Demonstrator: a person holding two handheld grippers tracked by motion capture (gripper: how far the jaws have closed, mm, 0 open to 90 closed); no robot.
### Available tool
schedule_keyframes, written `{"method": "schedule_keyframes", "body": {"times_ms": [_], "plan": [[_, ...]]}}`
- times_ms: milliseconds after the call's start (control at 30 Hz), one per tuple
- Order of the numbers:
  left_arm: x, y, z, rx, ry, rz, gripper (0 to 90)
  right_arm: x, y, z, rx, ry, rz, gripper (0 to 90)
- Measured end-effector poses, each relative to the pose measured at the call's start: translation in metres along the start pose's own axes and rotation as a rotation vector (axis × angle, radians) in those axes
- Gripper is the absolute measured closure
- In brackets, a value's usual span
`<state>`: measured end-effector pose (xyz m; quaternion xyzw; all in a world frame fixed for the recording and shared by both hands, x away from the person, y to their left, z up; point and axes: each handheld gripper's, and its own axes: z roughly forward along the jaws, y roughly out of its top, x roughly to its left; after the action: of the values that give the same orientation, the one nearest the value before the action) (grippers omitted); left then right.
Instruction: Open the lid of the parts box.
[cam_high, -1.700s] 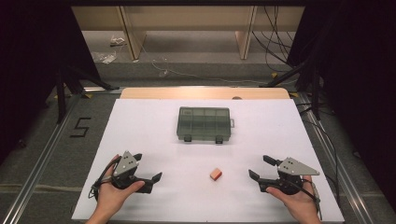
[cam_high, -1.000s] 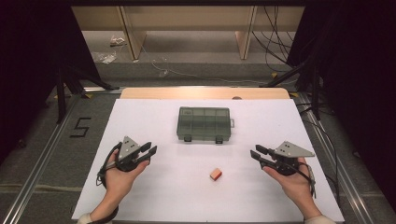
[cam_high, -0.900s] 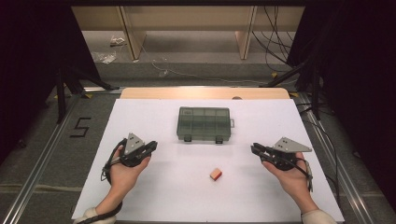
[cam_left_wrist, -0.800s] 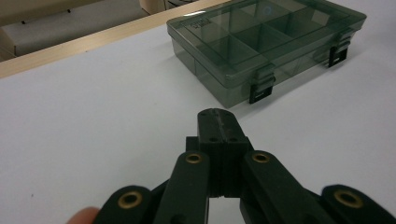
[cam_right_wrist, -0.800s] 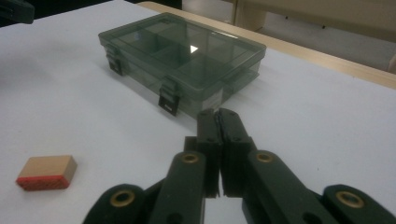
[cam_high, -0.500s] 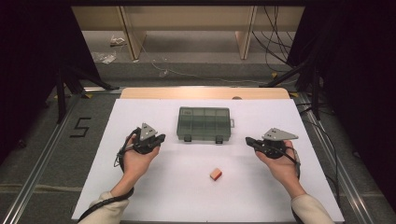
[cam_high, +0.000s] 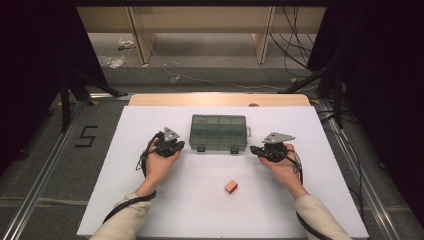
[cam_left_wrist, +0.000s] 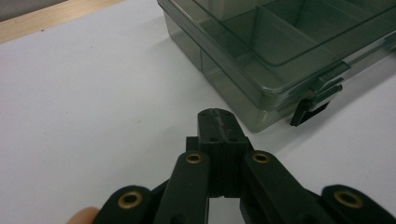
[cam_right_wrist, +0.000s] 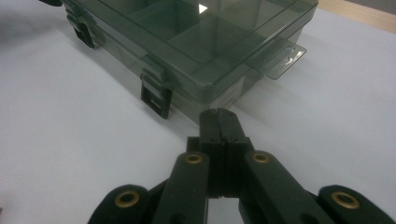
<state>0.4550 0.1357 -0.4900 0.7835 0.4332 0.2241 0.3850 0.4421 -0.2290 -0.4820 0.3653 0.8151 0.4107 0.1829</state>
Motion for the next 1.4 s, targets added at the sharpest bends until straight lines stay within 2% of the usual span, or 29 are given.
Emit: {"method": "schedule_keyframes", "body": {"times_ms": [200, 567, 733, 1400], "plan": [[0.000, 0.000, 0.003, 0.001, -0.006, 0.002, 89.6, -0.001, 0.001, 0.008, 0.013, 0.007, 0.006, 90.0], [-0.006, 0.004, 0.005, -0.008, -0.023, 0.038, 89.6, -0.001, 0.003, 0.012, 0.016, 0.006, 0.010, 90.0], [-0.008, 0.006, 0.004, -0.007, -0.021, 0.069, 89.6, 0.000, 0.004, 0.011, 0.016, 0.007, 0.003, 90.0], [-0.008, 0.006, 0.002, -0.001, -0.018, 0.093, 89.6, 0.007, 0.005, 0.011, 0.003, 0.031, -0.015, 90.0]]}}
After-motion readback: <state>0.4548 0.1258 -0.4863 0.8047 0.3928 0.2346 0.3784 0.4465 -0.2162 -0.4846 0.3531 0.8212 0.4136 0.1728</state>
